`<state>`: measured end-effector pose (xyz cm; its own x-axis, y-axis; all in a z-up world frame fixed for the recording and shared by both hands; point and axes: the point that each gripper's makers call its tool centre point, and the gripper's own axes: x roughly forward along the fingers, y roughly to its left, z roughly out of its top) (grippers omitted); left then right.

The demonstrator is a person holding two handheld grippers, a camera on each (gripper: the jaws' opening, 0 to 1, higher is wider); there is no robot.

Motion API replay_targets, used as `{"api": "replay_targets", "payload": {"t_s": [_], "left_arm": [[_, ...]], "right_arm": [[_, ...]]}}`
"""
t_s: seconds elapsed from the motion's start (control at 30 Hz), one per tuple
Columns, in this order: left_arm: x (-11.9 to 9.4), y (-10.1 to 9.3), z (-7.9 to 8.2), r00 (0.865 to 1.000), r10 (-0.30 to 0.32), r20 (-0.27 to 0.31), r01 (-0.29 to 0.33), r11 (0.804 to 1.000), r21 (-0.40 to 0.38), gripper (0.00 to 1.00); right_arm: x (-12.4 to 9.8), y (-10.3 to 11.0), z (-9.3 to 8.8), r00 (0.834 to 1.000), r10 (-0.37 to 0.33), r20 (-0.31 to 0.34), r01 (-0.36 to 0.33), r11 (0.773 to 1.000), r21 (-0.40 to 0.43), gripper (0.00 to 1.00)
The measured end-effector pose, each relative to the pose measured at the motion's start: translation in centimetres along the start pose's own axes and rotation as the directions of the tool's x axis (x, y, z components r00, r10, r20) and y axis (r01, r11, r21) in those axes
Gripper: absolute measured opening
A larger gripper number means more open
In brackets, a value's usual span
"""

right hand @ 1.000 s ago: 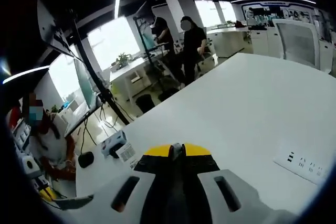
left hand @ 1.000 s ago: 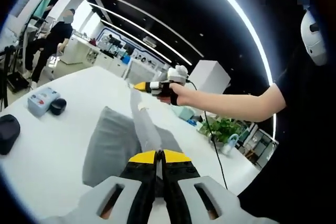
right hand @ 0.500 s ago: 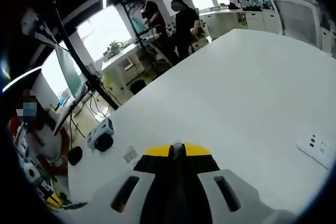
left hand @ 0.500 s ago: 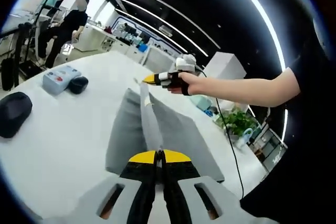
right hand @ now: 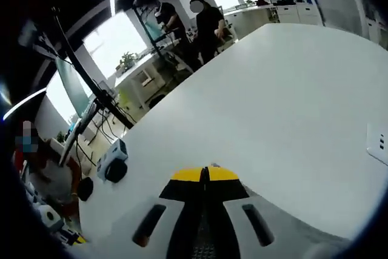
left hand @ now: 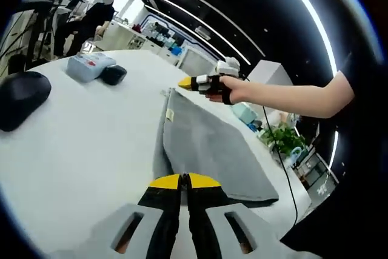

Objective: Fold the towel on the table until its edges align and the towel forms a compact rectangular stack.

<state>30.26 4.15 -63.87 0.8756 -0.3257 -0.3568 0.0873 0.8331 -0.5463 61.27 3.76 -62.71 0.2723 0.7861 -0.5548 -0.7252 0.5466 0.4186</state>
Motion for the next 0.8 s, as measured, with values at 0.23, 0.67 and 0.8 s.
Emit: {"api": "replay_targets", "payload": {"t_s": [0.23,0.67,0.8], "left_arm": [[-0.1,0.2,0.4,0.996,0.042,0.074,-0.042,0.999,0.002,0.03],[-0.5,0.7,-1.0,0.993,0.076,0.090,-0.086,0.990,0.108,0.04],[-0.3,0.6,-1.0,0.993,0.074,0.091,-0.086,0.987,0.137,0.04]], "right_arm": [[0.0,0.4,-2.9,1.000,-0.009,0.002,0.009,0.995,-0.094,0.00],[-1.2,-1.3,-4.0,0.995,-0.098,0.017,0.100,0.972,-0.214,0.00],[-1.7,-1.0,-4.5,0.994,-0.109,0.006,0.107,0.968,-0.228,0.00]]}}
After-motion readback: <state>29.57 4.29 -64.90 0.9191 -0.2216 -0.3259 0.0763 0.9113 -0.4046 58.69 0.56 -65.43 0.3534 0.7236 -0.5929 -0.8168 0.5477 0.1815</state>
